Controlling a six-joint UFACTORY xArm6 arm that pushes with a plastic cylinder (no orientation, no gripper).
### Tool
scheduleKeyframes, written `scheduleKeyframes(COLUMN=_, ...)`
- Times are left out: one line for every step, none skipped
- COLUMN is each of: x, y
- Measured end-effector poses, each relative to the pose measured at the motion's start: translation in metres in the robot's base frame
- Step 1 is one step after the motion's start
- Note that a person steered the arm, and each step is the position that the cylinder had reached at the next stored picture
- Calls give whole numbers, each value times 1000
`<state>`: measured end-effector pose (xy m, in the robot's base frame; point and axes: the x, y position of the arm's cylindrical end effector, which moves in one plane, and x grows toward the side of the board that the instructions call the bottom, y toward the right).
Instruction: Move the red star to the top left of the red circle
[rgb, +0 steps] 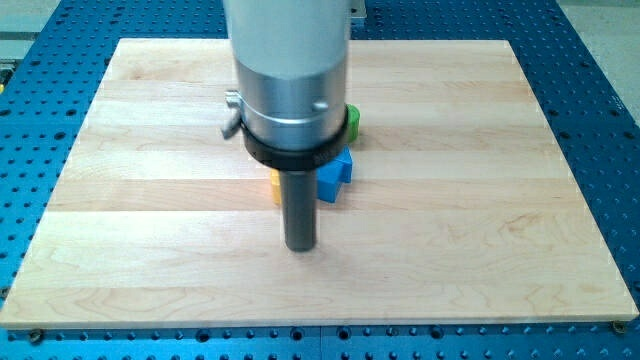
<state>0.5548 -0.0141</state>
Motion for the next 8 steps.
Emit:
scheduleKeyframes(x=19, y=-3)
scheduleKeyframes(x=-27, y=-4)
scheduleKeyframes(x=-90, y=-4)
scheduleKeyframes(x=-146, y=-9)
scheduleKeyframes(x=-168, y=-20)
scheduleKeyframes(x=-171, y=-36)
scheduleKeyframes(x=-153, y=-69)
scheduleKeyframes(x=-182, y=-106)
